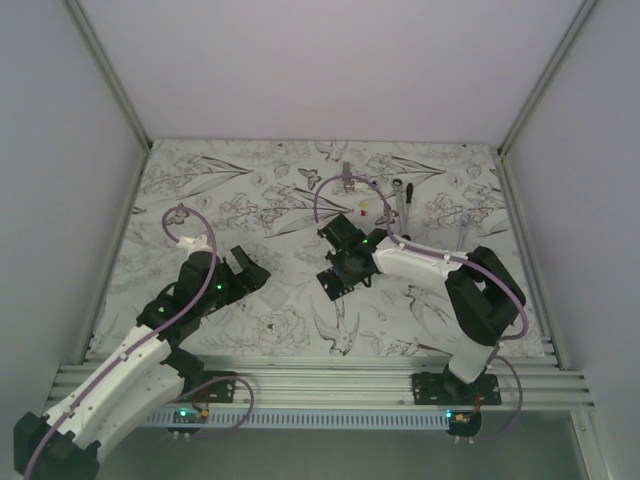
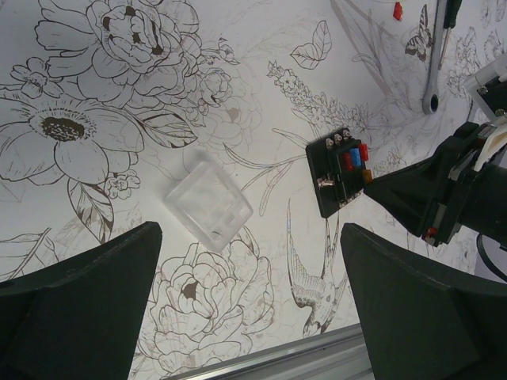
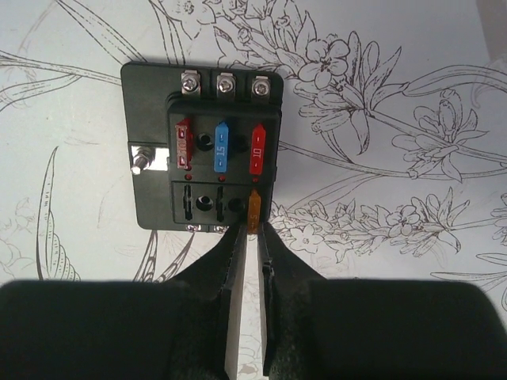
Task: Snap on the fuse box
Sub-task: Install the fuse at the fuse box base.
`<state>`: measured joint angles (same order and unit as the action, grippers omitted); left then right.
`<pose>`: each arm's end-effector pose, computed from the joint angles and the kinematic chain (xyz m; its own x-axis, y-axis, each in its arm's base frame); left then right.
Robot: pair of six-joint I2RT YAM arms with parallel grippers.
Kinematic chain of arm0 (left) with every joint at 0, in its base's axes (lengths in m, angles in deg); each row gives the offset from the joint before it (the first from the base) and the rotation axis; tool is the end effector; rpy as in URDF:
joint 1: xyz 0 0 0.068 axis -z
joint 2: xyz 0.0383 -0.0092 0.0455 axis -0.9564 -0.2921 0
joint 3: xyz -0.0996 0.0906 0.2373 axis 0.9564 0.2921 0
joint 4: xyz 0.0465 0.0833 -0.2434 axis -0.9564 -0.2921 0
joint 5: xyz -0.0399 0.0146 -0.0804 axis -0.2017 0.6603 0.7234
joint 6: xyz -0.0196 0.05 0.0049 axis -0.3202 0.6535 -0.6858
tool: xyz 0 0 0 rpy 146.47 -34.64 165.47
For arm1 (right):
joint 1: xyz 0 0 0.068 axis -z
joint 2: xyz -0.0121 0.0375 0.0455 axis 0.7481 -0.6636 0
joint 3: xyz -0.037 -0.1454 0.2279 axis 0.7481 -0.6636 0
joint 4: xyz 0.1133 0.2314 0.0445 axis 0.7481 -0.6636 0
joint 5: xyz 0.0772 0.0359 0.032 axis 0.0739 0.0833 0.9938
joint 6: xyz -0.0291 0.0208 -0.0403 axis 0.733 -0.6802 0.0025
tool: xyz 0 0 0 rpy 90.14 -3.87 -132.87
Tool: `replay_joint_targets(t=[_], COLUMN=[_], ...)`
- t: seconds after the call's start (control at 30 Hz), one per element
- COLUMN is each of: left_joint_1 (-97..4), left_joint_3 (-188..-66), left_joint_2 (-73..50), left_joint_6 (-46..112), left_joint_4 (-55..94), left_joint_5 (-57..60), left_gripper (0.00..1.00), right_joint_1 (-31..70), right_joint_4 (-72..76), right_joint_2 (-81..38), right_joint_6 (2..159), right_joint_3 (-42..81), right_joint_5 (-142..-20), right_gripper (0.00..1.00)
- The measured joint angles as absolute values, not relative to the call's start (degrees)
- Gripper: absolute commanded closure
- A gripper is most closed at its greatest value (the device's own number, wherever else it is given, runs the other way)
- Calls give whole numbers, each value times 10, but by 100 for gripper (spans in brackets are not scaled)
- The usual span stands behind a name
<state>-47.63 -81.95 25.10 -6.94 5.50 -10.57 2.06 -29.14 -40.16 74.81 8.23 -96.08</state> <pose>0.1518 -0.0693 0.2433 -0.5166 -0.6233 -0.5870 -0.0576 0.7093 -0.7025 0.2388 0.2439 0.1791 -0.7718 -0.4943 -0.3999 -0.5274 0.8490 -0.0315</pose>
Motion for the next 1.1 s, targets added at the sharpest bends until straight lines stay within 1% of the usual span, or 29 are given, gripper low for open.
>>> replay_joint_targets(t=[0.13, 0.2, 0.53, 0.63, 0.87, 1.0, 1.1], left_joint_1=[-476, -476, -476, -476, -476, -476, -476], left_joint_3=[-819, -819, -819, -819, -819, -819, -819], left_joint_2=[251, 251, 251, 251, 247, 241, 237], left_joint_6=[-69, -69, -69, -69, -69, -69, -69], left_joint_4=[55, 55, 55, 55, 55, 55, 55], left_joint_5=[-106, -106, -105, -105, -106, -106, -106], left_gripper=[0, 0, 0, 0, 0, 0, 0], right_joint_1=[21, 21, 21, 20, 16, 20, 36], right_joint_4=[-291, -291, -296, -296, -310, -311, -303], right_joint_2=[-409, -412, -438, -440, -426, -389, -385], right_joint_6=[748, 750, 760, 762, 764, 768, 777], right_joint_3=[90, 92, 121, 126, 125, 135, 165], right_joint_5=[-961, -961, -962, -963, -968, -972, -972], right_gripper=[97, 100, 99, 85, 64, 57, 56])
